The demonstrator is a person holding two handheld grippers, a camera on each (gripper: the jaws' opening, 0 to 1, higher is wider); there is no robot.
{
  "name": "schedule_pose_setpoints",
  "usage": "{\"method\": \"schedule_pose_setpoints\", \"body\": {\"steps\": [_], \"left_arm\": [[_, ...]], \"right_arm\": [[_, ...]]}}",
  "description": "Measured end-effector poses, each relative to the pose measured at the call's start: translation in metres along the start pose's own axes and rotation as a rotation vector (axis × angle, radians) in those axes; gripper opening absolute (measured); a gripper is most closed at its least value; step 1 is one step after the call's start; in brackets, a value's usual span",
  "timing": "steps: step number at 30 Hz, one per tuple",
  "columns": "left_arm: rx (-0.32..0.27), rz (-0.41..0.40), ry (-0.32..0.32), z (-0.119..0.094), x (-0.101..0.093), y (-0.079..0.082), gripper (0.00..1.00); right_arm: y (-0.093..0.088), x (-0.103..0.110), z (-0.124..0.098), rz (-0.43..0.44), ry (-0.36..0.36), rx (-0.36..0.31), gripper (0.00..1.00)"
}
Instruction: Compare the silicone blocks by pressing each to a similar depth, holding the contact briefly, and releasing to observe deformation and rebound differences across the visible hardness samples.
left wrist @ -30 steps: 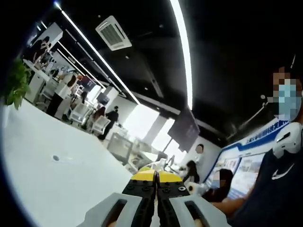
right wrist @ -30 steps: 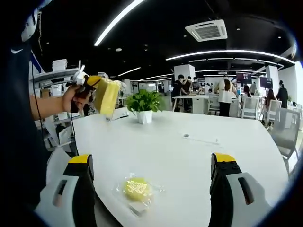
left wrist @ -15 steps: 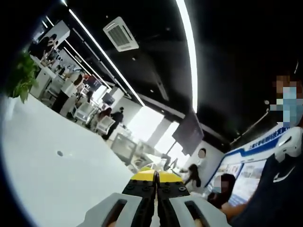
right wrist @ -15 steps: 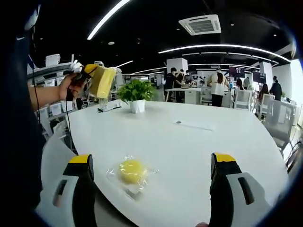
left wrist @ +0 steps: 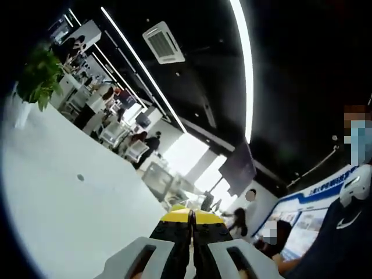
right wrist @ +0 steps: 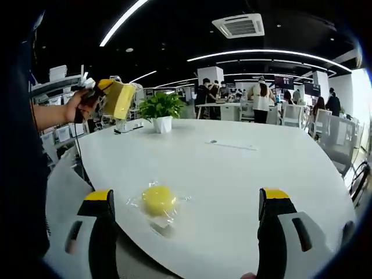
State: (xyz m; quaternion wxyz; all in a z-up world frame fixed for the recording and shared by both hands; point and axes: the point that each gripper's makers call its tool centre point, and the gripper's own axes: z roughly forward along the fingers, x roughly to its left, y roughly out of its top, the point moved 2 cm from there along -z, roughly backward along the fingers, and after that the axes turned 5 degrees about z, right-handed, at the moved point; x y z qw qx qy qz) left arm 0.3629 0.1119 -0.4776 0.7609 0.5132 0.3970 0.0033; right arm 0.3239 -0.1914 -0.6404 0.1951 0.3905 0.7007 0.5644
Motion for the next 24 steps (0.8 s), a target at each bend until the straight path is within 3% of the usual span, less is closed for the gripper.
{"method": "schedule_pose_setpoints", "body": {"steps": [24], "left_arm": [[0.052,-0.164,0.117,-0.016,0.053,-0.059,0.0]], "right_arm": [[-0.002,-0.001,0.007,0.003,-0.01,-0.009,0.97]]}}
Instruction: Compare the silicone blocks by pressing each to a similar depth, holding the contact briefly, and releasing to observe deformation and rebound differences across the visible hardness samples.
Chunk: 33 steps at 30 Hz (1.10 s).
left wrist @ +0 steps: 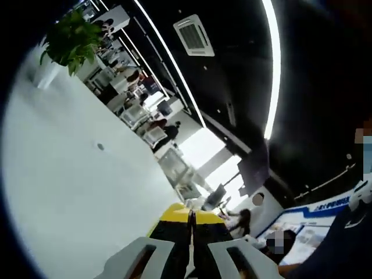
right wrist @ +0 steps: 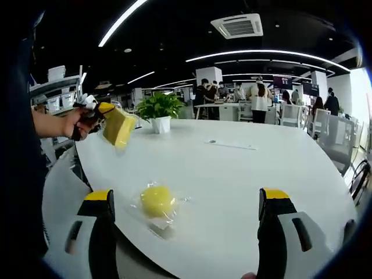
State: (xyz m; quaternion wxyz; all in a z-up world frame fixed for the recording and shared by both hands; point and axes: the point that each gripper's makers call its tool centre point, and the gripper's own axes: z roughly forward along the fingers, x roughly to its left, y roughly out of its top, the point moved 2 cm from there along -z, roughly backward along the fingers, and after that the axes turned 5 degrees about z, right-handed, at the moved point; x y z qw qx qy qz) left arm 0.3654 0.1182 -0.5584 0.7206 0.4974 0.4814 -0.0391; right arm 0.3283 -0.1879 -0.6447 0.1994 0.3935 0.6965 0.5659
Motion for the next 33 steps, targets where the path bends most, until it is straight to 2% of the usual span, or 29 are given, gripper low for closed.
{"method": "schedule_pose_setpoints", "body": {"steps": [5,9,13,27,33], "left_arm": [[0.0,-0.035,0.014,-0.003,0.01,-0.006,0.0],[-0.001,-0.104,0.04,-0.005,0.021,-0.013,0.0],[-0.008,-0.142,0.04,-0.007,0.026,-0.018,0.0],[0.026,-0.194,0.091,-0.011,0.051,-0.042,0.0],[0.037,-0.207,0.11,-0.009,0.054,-0.051,0.0]], "right_arm": [[-0.001,0.0,0.003,0.005,-0.003,-0.004,0.97],[-0.004,0.002,0.005,0.008,-0.001,0.0,0.97],[-0.006,0.005,0.007,0.001,0.003,0.008,0.97],[-0.006,0.003,0.005,0.007,-0.01,0.002,0.97],[-0.006,0.003,0.004,0.007,-0.015,0.0,0.97]]}}
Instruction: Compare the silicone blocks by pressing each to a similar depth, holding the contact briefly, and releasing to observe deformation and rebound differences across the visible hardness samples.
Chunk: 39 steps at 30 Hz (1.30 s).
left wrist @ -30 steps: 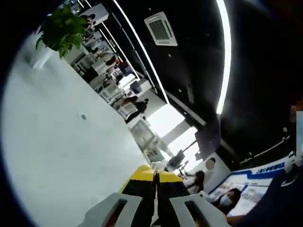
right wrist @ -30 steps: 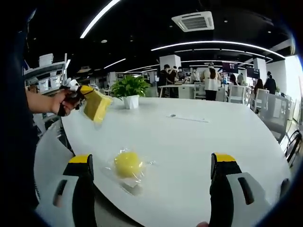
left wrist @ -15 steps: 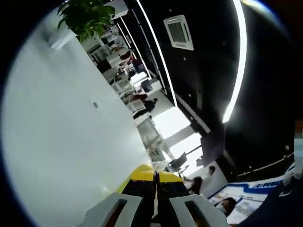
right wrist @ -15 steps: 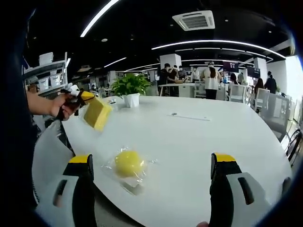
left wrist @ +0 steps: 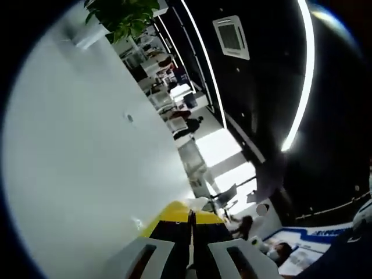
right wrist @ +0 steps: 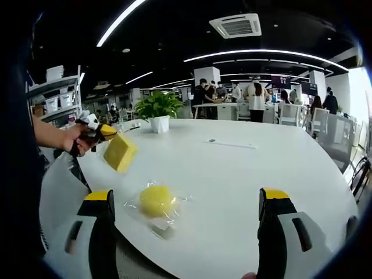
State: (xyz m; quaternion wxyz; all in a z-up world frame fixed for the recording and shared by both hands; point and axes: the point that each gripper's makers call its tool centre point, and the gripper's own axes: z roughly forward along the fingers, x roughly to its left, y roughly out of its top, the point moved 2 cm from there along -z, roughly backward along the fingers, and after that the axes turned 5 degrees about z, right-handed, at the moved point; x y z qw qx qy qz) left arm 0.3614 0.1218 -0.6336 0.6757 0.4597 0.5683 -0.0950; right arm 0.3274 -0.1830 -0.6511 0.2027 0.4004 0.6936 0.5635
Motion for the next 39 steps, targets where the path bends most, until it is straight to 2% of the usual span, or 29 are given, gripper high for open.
{"method": "schedule_pose_setpoints", "body": {"steps": [10,16,29,34,35,39], "left_arm": [[0.015,-0.042,0.039,0.003,0.019,-0.007,0.0],[0.029,-0.039,0.093,0.001,0.035,-0.014,0.0],[0.028,-0.048,0.193,-0.006,0.07,-0.015,0.0],[0.047,-0.024,0.235,-0.004,0.081,-0.018,0.0],[0.055,-0.002,0.263,-0.005,0.085,-0.019,0.0],[0.097,0.097,0.303,-0.007,0.093,-0.02,0.0]], "right_arm": [[-0.003,0.0,0.0,0.011,0.002,0.003,0.97],[-0.003,-0.001,-0.001,0.015,-0.001,0.003,0.97],[-0.005,-0.001,-0.001,0.019,-0.005,0.008,0.97],[-0.004,0.0,-0.001,0.022,-0.003,0.006,0.97],[-0.004,0.001,-0.002,0.022,-0.004,0.006,0.97],[-0.004,0.0,-0.002,0.024,-0.008,0.006,0.97]]}}
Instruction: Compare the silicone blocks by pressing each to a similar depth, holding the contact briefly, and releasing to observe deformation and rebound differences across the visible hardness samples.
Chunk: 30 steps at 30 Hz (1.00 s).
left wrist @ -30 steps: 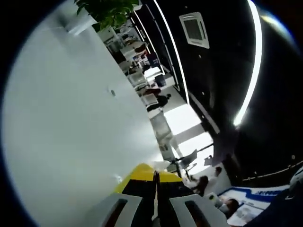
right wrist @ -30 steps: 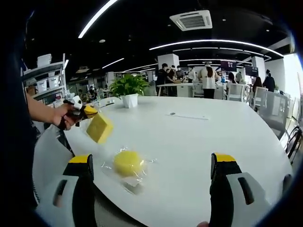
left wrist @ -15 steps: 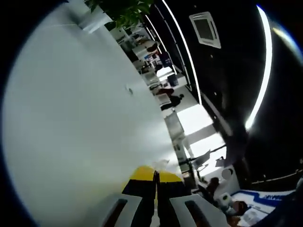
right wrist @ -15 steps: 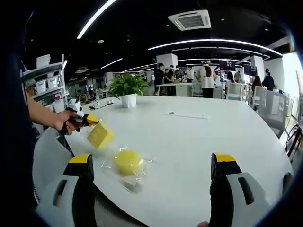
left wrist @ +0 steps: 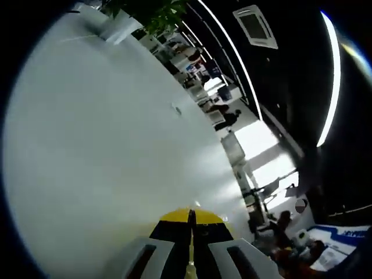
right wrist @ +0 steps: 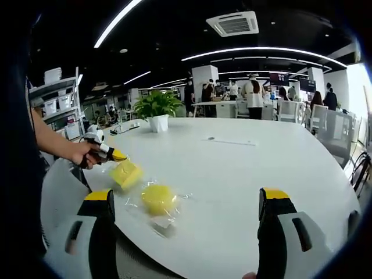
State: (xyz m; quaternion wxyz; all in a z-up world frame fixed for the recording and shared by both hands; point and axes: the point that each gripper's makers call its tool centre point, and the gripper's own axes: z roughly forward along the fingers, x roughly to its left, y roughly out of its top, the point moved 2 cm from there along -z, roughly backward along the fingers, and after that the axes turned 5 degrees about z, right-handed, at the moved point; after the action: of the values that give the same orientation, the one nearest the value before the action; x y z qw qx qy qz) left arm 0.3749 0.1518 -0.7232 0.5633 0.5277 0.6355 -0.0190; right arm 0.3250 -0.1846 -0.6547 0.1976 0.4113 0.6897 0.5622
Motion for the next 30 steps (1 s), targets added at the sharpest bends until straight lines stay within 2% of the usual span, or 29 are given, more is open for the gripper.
{"method": "schedule_pose_setpoints", "body": {"steps": [2,7,11,17,21,23,30], "left_arm": [[0.011,0.05,0.027,0.0,0.004,-0.001,0.0],[0.022,0.097,0.045,0.0,0.011,-0.001,0.0],[0.034,0.135,0.039,0.002,0.012,-0.001,0.0],[0.068,0.195,0.065,0.004,0.018,-0.002,0.0],[0.082,0.233,0.094,0.005,0.034,0.001,0.0],[0.101,0.283,0.112,0.005,0.042,0.001,0.0],[0.118,0.347,0.133,0.008,0.051,0.002,0.0]], "right_arm": [[0.0,-0.002,0.0,-0.001,-0.01,-0.003,0.97],[-0.001,-0.004,0.002,0.009,-0.017,-0.007,0.97],[-0.006,-0.003,0.005,0.013,-0.008,0.014,0.97],[-0.013,-0.004,0.005,0.0,-0.004,0.042,0.97],[-0.015,-0.007,0.005,0.0,-0.007,0.051,0.97],[-0.016,-0.009,0.005,0.003,-0.011,0.053,0.97],[-0.018,-0.01,0.005,0.008,-0.007,0.068,0.97]]}}
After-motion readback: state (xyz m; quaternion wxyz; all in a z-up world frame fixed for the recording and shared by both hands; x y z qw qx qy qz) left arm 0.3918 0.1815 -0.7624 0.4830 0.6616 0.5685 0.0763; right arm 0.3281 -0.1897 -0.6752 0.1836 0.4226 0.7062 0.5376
